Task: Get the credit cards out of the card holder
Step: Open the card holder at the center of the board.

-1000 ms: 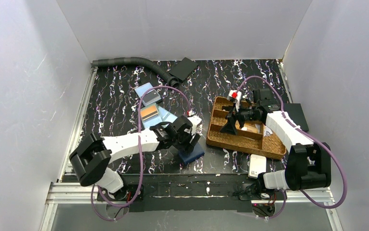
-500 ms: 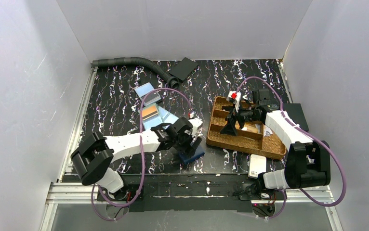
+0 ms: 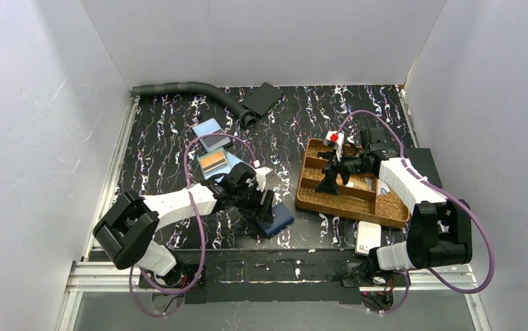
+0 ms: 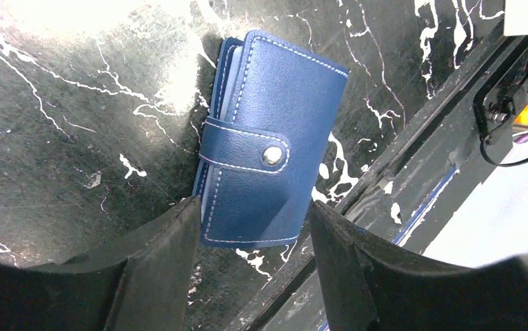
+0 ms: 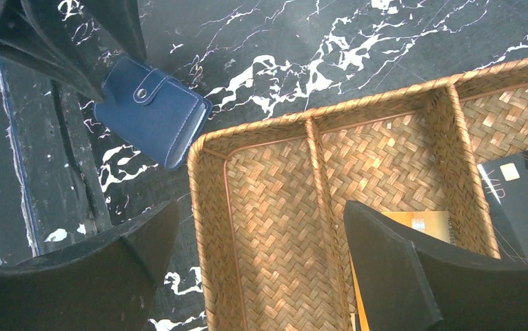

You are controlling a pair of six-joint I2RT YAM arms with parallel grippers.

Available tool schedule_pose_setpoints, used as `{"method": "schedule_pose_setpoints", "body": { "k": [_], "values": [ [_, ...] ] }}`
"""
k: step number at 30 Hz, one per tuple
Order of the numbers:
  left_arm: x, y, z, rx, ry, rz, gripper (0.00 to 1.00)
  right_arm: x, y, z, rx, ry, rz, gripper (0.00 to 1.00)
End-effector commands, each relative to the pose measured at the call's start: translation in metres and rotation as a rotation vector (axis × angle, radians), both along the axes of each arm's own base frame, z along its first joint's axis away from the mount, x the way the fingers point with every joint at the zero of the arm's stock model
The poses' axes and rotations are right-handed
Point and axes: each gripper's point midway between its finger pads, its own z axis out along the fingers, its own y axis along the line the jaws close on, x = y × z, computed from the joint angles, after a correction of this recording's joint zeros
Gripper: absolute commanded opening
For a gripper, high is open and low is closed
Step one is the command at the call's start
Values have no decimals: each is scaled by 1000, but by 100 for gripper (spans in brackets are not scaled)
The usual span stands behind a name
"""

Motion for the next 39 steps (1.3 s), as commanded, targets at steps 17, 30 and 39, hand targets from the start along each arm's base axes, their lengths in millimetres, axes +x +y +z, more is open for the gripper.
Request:
{"method": "schedule_pose_setpoints", "body": {
  "k": [17, 30, 39],
  "values": [
    [-8, 26, -17, -88, 156, 431, 0, 2, 5, 17, 37, -32, 32, 98],
    [-8, 54, -18, -258, 138, 769, 0, -21, 32, 9, 47, 30, 150, 98],
    [-7, 25, -19, -260, 181, 909, 0, -33, 50, 1, 26, 54, 208, 98]
  ]
}}
